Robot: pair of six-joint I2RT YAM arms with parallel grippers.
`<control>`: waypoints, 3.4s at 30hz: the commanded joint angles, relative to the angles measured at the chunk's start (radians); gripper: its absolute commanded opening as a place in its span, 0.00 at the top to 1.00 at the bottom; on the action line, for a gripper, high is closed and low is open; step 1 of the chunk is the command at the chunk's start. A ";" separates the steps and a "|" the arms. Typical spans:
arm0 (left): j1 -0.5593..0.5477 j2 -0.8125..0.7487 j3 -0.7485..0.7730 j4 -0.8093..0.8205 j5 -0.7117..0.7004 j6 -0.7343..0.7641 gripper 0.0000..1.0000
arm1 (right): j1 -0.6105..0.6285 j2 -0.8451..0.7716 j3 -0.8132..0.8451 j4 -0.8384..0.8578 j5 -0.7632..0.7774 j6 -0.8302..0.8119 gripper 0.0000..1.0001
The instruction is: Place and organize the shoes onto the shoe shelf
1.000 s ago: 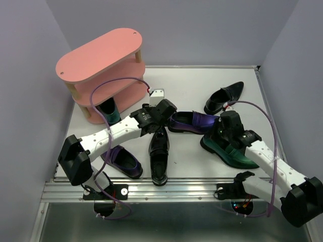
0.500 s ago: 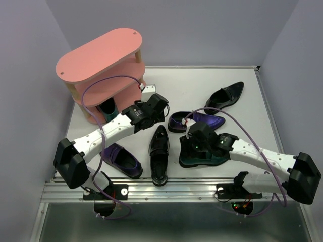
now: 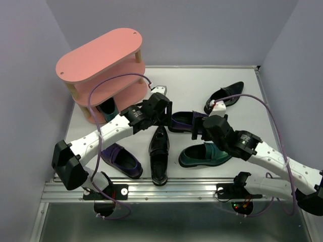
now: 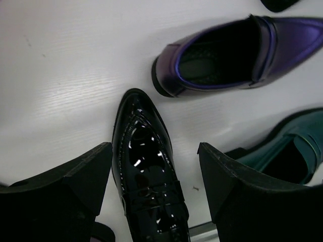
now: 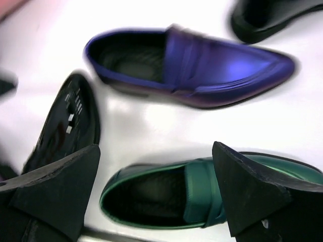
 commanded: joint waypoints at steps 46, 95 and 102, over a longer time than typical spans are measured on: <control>-0.349 0.366 0.304 -0.030 0.214 0.193 1.00 | -0.488 -0.141 0.141 -0.084 0.140 0.014 0.01; 0.194 0.051 0.088 -0.086 -0.116 -0.354 1.00 | -0.488 -0.253 0.193 -0.041 0.123 0.058 0.00; 0.174 0.059 0.042 -0.041 -0.087 -0.318 1.00 | -0.488 -0.248 0.191 -0.037 0.114 0.058 0.00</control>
